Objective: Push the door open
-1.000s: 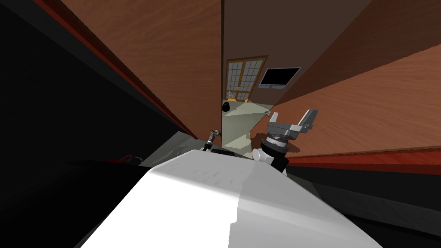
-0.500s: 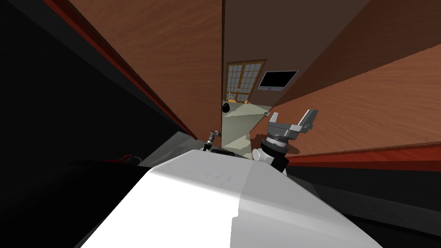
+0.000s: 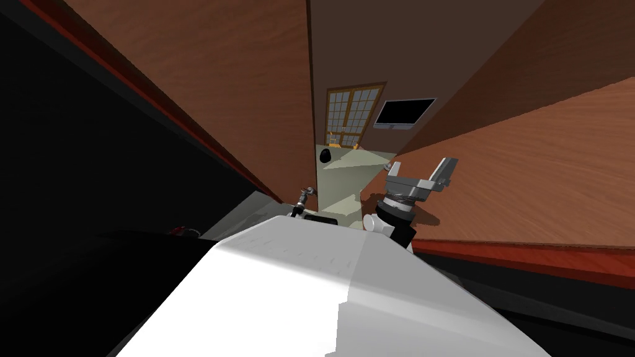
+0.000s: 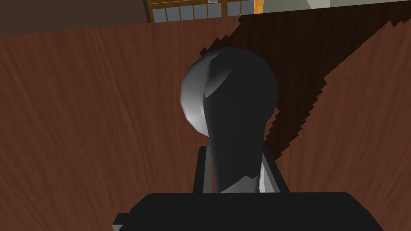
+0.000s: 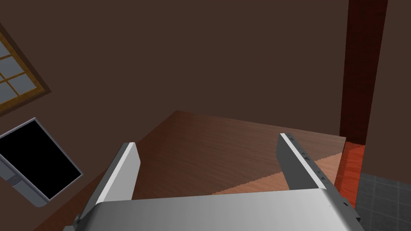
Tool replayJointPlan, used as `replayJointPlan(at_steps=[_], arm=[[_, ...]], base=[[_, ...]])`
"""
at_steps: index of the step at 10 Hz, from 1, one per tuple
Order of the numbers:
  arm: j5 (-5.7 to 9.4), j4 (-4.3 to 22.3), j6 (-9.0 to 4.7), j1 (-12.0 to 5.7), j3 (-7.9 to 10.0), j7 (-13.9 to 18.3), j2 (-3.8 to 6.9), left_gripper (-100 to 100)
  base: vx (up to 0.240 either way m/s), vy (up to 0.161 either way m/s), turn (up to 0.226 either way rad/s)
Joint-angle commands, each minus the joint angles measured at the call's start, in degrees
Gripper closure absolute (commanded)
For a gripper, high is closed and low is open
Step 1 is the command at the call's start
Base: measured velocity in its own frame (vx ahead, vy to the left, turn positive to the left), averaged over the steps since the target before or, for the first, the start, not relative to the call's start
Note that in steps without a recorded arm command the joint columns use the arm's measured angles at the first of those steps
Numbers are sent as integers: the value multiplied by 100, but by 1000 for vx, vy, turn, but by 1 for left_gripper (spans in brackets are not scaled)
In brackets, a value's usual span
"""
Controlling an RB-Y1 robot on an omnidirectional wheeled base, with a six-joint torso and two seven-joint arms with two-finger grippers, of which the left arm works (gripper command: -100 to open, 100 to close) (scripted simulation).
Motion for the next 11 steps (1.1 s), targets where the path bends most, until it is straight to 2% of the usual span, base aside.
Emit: replayJointPlan(at_steps=[1, 6, 11], arm=[[63, 1, -9, -45, 159, -23, 66, 100], [205, 72, 1, -112, 497, -121, 82, 100], [357, 147, 12, -183, 856, -224, 41, 100]], base=[[185, -96, 40], [178, -94, 65], [165, -97, 72]])
